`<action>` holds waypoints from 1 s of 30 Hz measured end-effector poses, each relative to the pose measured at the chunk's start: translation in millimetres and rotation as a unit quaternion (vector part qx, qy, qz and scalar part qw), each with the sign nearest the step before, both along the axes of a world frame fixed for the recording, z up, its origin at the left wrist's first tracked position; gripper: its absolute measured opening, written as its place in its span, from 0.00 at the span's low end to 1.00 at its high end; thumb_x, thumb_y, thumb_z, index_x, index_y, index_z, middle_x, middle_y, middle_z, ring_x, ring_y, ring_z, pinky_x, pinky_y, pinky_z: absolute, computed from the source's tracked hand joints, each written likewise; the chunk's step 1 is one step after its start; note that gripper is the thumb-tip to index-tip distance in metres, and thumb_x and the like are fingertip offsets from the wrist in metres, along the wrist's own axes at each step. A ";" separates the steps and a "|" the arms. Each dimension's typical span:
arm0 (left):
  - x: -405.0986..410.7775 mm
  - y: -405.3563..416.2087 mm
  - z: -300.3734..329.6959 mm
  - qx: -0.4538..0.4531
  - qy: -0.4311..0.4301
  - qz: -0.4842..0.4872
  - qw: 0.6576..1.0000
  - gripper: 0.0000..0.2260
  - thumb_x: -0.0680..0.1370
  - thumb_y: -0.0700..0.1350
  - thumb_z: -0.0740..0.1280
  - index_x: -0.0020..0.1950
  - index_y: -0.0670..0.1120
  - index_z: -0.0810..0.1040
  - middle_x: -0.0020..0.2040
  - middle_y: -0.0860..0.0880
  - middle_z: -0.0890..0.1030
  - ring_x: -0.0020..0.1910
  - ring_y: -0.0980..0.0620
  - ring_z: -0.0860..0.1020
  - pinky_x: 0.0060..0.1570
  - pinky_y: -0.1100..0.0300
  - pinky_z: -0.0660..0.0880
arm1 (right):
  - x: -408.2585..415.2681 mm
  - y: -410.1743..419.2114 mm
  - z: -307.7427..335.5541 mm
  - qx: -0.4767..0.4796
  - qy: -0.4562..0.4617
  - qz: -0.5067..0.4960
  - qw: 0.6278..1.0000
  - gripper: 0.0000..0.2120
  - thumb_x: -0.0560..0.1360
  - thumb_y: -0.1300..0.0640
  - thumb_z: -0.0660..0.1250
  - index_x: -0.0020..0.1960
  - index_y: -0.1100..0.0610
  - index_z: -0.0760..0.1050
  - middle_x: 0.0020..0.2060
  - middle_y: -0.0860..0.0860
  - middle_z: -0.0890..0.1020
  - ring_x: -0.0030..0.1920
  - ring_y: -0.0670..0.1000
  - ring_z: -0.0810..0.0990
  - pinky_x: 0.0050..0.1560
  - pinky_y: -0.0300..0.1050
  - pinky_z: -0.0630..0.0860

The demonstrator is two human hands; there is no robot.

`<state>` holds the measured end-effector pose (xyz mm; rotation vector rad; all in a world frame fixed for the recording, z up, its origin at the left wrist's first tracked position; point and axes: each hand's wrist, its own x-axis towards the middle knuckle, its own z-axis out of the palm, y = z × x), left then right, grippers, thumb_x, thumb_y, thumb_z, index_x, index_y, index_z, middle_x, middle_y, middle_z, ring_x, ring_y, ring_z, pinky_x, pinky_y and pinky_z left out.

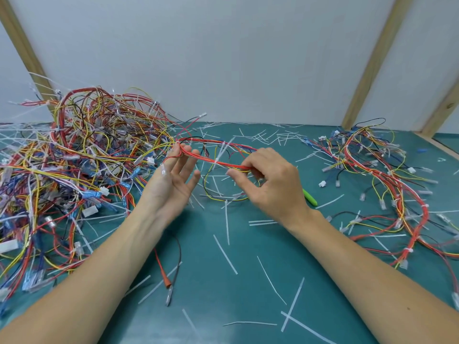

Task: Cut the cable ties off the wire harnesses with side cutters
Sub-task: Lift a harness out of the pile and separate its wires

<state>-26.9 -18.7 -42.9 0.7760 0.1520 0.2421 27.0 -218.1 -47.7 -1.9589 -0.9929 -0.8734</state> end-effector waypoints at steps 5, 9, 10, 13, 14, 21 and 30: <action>0.7 8.8 -2.3 -0.037 0.027 0.054 0.997 0.11 0.82 0.49 0.65 0.41 0.51 0.82 0.40 0.57 0.84 0.41 0.61 0.83 0.33 0.68 0.76 | -4.8 -0.9 3.2 -0.066 0.039 0.002 0.997 0.15 0.79 0.43 0.65 0.46 0.56 0.73 0.35 0.44 0.77 0.35 0.48 0.75 0.38 0.45 0.71; 2.9 9.4 -7.3 -0.021 0.054 0.064 0.996 0.07 0.82 0.49 0.65 0.46 0.50 0.79 0.39 0.57 0.84 0.40 0.61 0.84 0.33 0.68 0.76 | -2.3 -4.3 1.9 -0.130 0.073 -0.041 0.988 0.14 0.77 0.39 0.67 0.48 0.50 0.76 0.30 0.44 0.77 0.33 0.48 0.78 0.36 0.45 0.73; 3.6 8.9 -7.9 -0.015 0.055 0.061 0.997 0.07 0.82 0.49 0.65 0.46 0.50 0.79 0.40 0.57 0.85 0.41 0.61 0.84 0.33 0.67 0.77 | -1.4 -4.8 1.6 -0.141 0.082 -0.038 0.986 0.13 0.77 0.41 0.67 0.47 0.50 0.77 0.30 0.44 0.77 0.34 0.49 0.77 0.36 0.45 0.73; 3.2 8.0 -6.5 0.011 0.054 0.039 0.998 0.08 0.84 0.48 0.61 0.51 0.49 0.79 0.45 0.55 0.86 0.47 0.59 0.85 0.37 0.63 0.79 | 0.1 -5.0 -0.5 -0.144 0.096 -0.030 0.985 0.12 0.80 0.48 0.64 0.42 0.53 0.77 0.33 0.46 0.77 0.37 0.53 0.76 0.36 0.47 0.69; 3.0 8.1 -6.2 0.019 0.052 0.020 0.998 0.09 0.84 0.47 0.60 0.52 0.48 0.78 0.49 0.54 0.87 0.51 0.57 0.85 0.41 0.61 0.79 | 0.1 -5.2 -0.7 -0.131 0.099 -0.032 0.986 0.11 0.81 0.50 0.64 0.43 0.54 0.77 0.34 0.47 0.78 0.37 0.55 0.76 0.36 0.49 0.69; -0.1 -10.6 -6.5 0.168 0.032 -0.107 0.979 0.15 0.77 0.44 0.62 0.62 0.50 0.79 0.59 0.51 0.84 0.57 0.55 0.82 0.48 0.57 0.77 | -0.4 -4.5 0.7 -0.083 0.107 -0.050 0.990 0.10 0.83 0.55 0.65 0.44 0.58 0.76 0.35 0.49 0.79 0.38 0.58 0.76 0.36 0.53 0.71; -3.1 -26.0 -8.1 0.300 0.097 -0.197 0.928 0.24 0.74 0.61 0.65 0.55 0.42 0.84 0.43 0.45 0.85 0.29 0.52 0.78 0.25 0.63 0.70 | 3.1 -4.5 -3.3 -0.044 0.102 -0.071 0.991 0.09 0.81 0.58 0.65 0.43 0.59 0.74 0.30 0.47 0.72 0.33 0.57 0.70 0.33 0.53 0.69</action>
